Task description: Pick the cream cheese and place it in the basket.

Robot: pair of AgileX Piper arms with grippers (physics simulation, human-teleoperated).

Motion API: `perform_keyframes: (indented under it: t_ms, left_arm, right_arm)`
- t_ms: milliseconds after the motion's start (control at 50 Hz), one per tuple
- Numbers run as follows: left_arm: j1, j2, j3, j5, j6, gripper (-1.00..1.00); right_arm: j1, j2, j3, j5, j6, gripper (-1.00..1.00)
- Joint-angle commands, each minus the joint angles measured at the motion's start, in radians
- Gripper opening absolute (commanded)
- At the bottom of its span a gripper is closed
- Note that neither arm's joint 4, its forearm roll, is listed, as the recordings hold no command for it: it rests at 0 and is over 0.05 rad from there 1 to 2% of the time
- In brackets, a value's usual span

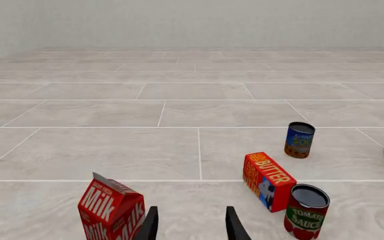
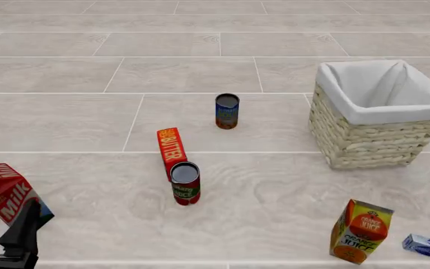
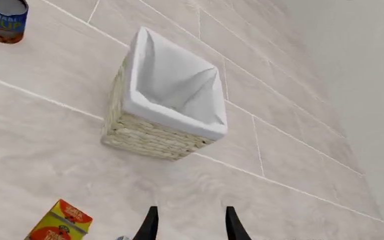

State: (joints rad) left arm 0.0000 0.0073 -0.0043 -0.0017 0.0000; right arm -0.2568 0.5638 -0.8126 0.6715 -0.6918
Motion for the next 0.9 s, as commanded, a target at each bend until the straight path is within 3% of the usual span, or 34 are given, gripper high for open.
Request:
perform_keyframes:
  t_ms: [20,60,100,300,380,480,540,600,660,900]
  left_arm:
    - [0.0,0.0,0.0,0.0,0.0,1.0]
    - [0.0,0.0,0.0,0.0,0.0,1.0]
    - [0.0,0.0,0.0,0.0,0.0,1.0]
    - [0.0,0.0,0.0,0.0,0.0,1.0]
    - [0.0,0.0,0.0,0.0,0.0,1.0]
    - [0.0,0.0,0.0,0.0,0.0,1.0]
    - [0.0,0.0,0.0,0.0,0.0,1.0]
    - [0.0,0.0,0.0,0.0,0.0,1.0]
    - [0.0,0.0,0.0,0.0,0.0,1.0]
    - [0.0,0.0,0.0,0.0,0.0,1.0]
  right_arm:
    - [0.004,0.001,0.091,0.007,-0.261,1.0]
    - [-0.016,0.051,0.078,0.011,-0.229,1.0]
    - [-0.026,0.049,0.108,-0.014,-0.283,1.0]
    - [-0.061,0.135,0.119,-0.059,-0.35,1.0]
    - [-0.103,0.198,0.145,-0.119,-0.424,1.0]
    - [-0.116,0.255,0.114,-0.124,-0.443,1.0]
    - [-0.148,0.295,0.116,-0.142,-0.496,1.0]
    - [-0.158,0.334,0.102,-0.102,-0.495,1.0]
    - [-0.188,0.344,0.146,-0.124,-0.575,1.0]
    - [-0.254,0.443,0.102,-0.13,-0.644,1.0]
